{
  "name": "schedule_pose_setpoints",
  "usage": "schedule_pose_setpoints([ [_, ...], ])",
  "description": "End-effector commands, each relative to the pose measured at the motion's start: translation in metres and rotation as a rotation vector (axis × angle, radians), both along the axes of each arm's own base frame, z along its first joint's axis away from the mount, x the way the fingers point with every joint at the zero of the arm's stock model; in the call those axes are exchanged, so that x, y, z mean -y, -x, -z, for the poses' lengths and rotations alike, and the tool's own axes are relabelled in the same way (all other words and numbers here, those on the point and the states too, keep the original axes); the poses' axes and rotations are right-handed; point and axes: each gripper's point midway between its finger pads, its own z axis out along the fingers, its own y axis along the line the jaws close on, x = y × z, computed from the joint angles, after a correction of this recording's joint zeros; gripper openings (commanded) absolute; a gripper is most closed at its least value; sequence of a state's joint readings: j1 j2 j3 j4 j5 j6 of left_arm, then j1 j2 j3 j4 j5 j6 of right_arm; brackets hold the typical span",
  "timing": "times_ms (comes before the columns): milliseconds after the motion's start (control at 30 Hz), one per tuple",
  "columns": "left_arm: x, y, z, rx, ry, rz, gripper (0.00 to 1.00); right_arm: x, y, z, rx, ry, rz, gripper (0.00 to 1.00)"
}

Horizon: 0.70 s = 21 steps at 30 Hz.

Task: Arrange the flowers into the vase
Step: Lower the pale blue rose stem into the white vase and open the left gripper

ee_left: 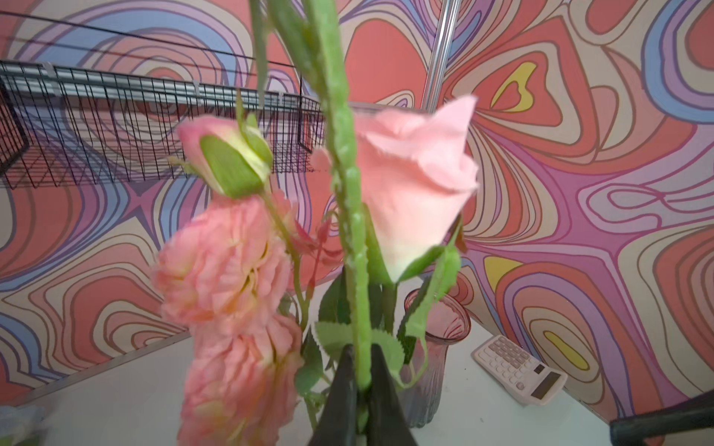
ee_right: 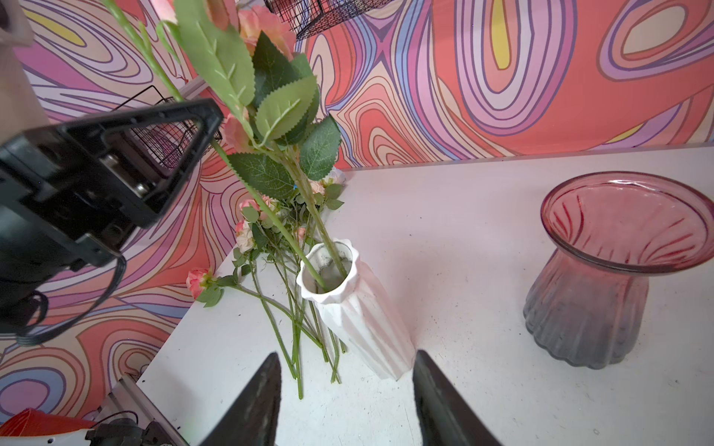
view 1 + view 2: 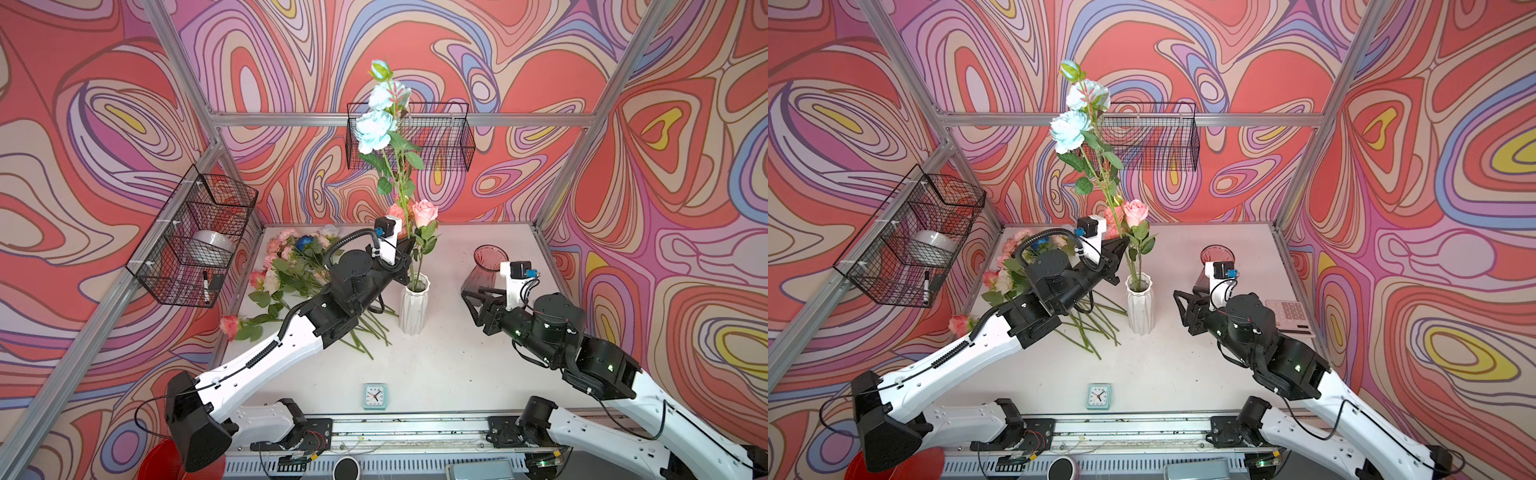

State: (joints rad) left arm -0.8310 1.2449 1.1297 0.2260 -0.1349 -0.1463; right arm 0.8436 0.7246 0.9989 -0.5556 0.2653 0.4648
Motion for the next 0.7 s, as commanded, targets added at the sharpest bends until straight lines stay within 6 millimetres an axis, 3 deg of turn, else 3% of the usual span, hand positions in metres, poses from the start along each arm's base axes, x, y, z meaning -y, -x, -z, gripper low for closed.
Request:
schedule_pose_setpoints([
  [0,-0.003,0.006,-0.001,0.003,0.020,-0.010,0.08,0.005,0.001,0.001,-0.001,0.005,0.016,0.56],
  [133,-0.003,0.013,0.008,-0.018,0.006,-0.005,0.31,0.006,0.001,0.001,-0.001,0.000,0.017,0.56],
  [267,-0.008,0.022,0.007,-0.033,0.021,-0.002,0.45,0.007,0.002,0.001,-0.001,-0.008,0.018,0.56],
  [500,-0.015,0.046,-0.017,-0.042,0.073,0.048,0.61,0.006,0.004,0.000,-0.005,-0.017,0.010,0.60],
  [667,-0.038,0.063,-0.022,-0.069,0.143,0.048,0.64,0.006,0.004,0.006,-0.019,-0.013,0.011,0.62],
])
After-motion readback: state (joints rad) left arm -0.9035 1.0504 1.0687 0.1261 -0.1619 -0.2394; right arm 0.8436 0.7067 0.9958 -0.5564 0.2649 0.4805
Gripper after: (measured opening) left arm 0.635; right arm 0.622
